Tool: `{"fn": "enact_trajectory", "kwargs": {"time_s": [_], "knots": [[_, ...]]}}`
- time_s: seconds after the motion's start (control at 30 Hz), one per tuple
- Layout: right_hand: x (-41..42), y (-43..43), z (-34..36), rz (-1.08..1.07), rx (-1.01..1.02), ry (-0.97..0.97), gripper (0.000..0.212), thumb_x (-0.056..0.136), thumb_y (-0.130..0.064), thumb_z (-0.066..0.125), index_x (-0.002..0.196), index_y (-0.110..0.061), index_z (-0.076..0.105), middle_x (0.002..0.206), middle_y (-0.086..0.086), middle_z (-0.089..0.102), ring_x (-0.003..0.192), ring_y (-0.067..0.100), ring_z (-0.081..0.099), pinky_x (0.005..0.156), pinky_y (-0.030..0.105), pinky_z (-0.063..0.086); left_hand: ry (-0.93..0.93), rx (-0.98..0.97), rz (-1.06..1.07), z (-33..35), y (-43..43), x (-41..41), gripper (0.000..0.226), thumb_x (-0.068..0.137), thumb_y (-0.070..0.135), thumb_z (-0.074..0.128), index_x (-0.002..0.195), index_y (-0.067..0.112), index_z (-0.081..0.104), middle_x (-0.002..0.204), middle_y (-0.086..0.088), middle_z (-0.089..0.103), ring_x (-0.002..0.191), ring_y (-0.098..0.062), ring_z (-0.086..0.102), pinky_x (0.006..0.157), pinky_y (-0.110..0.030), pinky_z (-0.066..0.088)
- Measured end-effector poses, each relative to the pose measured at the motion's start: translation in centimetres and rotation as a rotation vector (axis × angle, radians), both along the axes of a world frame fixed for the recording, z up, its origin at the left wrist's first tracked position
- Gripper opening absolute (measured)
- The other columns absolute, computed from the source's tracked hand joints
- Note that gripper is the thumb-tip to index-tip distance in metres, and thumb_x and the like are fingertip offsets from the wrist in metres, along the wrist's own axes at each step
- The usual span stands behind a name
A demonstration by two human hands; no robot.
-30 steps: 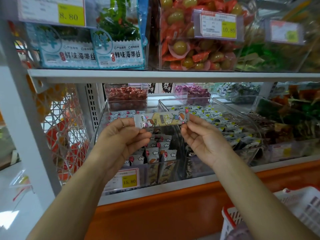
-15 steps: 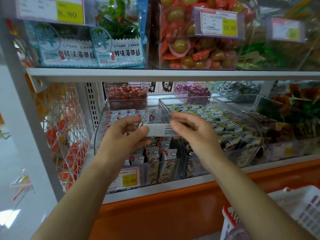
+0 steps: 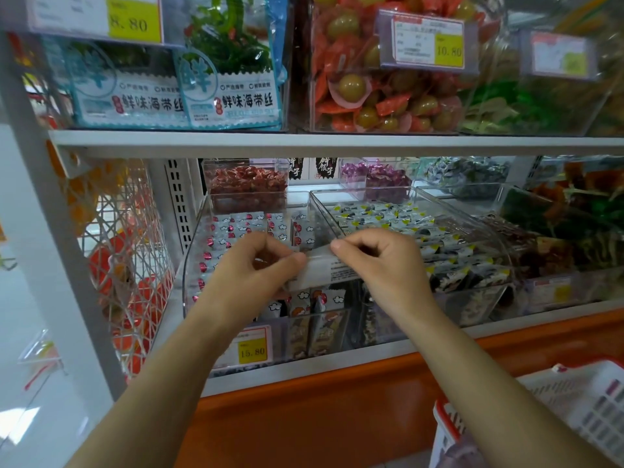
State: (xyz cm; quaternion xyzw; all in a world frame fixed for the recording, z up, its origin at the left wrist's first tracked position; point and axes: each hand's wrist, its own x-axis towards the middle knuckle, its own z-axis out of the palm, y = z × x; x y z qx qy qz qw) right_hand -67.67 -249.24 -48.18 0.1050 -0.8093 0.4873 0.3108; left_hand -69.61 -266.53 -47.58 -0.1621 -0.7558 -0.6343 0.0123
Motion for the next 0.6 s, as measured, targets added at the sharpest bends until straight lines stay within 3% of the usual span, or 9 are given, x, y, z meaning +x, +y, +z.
{"fn": "enact_trajectory", "kwargs": {"time_s": [0.13,0.2,0.3,0.4,0.5,0.6], "knots": [[0.1,-0.3,0.1,0.03,0.018,-0.003,0.011,0.084,-0.016,0.067,0.075,-0.015,0.074,0.064,-0.014,0.065,0.061,-0.002,0.06,0.057,0.008,0.041,0.01,-0.014,0.061,0.3,-0.5,-0.2,0.02,0.081,0.024,0.067,0.071,0.007,0.062,0.076,-0.008,0.066,0.07,-0.024,0.066,0.062,-0.034,0.059],[0.2,-0.3,0.2,0.042,0.026,-0.009,0.013,0.084,-0.017,0.067,0.073,-0.02,0.073,0.064,-0.011,0.066,0.061,0.003,0.06,0.054,0.012,0.043,0.044,-0.05,0.074,0.4,-0.9,-0.3,0.02,0.081,0.023,0.067,0.068,0.008,0.064,0.067,-0.004,0.067,0.064,-0.019,0.067,0.056,-0.028,0.058],[0.2,-0.4,0.2,0.06,0.049,-0.022,0.014,0.086,-0.019,0.066,0.074,-0.02,0.074,0.066,0.003,0.068,0.062,0.016,0.06,0.056,0.024,0.045,0.112,-0.082,0.095,0.5,-1.1,-0.4,0.02,0.082,0.019,0.067,0.066,0.007,0.067,0.063,-0.003,0.067,0.057,-0.013,0.066,0.049,-0.019,0.053],[-0.1,0.2,0.3,0.114,0.085,-0.1,0.016,0.087,-0.02,0.063,0.08,-0.012,0.075,0.073,0.015,0.069,0.067,0.024,0.062,0.06,0.031,0.047,0.146,-0.102,0.122,0.3,-1.1,-0.4,0.02,0.084,0.017,0.065,0.068,0.005,0.066,0.063,-0.002,0.065,0.055,-0.012,0.065,0.05,-0.025,0.056],[-0.4,1.3,0.6,0.178,0.119,-0.236,0.019,0.088,-0.024,0.061,0.081,-0.013,0.074,0.073,0.017,0.068,0.057,0.015,0.057,0.053,0.017,0.042,0.166,-0.123,0.119,0.3,-1.1,-0.4,0.021,0.085,0.016,0.064,0.069,0.003,0.066,0.06,-0.001,0.064,0.052,-0.008,0.062,0.049,-0.022,0.055],[-0.7,2.1,0.8,0.215,0.046,-0.34,0.02,0.088,-0.025,0.061,0.073,-0.028,0.073,0.07,-0.004,0.072,0.059,0.006,0.058,0.052,0.011,0.043,0.158,-0.135,0.085,0.2,-1.0,-0.2,0.02,0.085,0.018,0.064,0.069,0.006,0.066,0.061,0.002,0.067,0.052,-0.01,0.064,0.05,-0.023,0.056]]}}
